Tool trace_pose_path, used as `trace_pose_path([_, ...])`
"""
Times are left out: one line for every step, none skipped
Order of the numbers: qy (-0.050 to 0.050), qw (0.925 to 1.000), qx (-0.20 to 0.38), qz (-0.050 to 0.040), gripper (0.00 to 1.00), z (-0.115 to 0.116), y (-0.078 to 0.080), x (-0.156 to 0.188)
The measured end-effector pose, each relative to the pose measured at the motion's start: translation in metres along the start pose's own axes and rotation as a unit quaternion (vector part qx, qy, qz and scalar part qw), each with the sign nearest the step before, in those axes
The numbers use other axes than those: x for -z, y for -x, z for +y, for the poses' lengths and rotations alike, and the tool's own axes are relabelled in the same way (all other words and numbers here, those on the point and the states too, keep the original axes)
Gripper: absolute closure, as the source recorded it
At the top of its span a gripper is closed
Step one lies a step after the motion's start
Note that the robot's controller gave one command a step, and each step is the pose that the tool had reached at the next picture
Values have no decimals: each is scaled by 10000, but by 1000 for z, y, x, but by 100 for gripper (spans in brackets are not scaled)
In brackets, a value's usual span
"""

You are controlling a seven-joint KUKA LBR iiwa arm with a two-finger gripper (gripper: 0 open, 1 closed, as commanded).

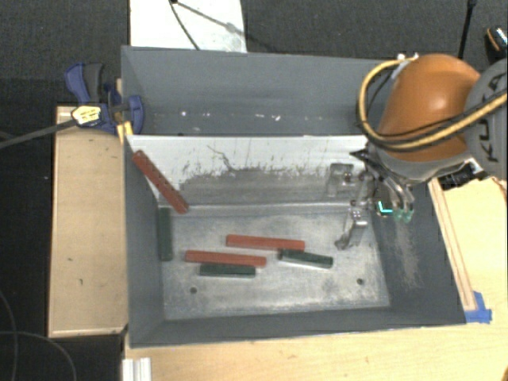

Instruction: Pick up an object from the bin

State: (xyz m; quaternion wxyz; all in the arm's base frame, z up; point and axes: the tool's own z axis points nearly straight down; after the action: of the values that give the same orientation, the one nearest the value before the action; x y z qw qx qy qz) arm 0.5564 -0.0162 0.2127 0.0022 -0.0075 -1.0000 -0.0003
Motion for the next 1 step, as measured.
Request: trace_pose_path([1,9840,1783,-1,0,29,-10,-131])
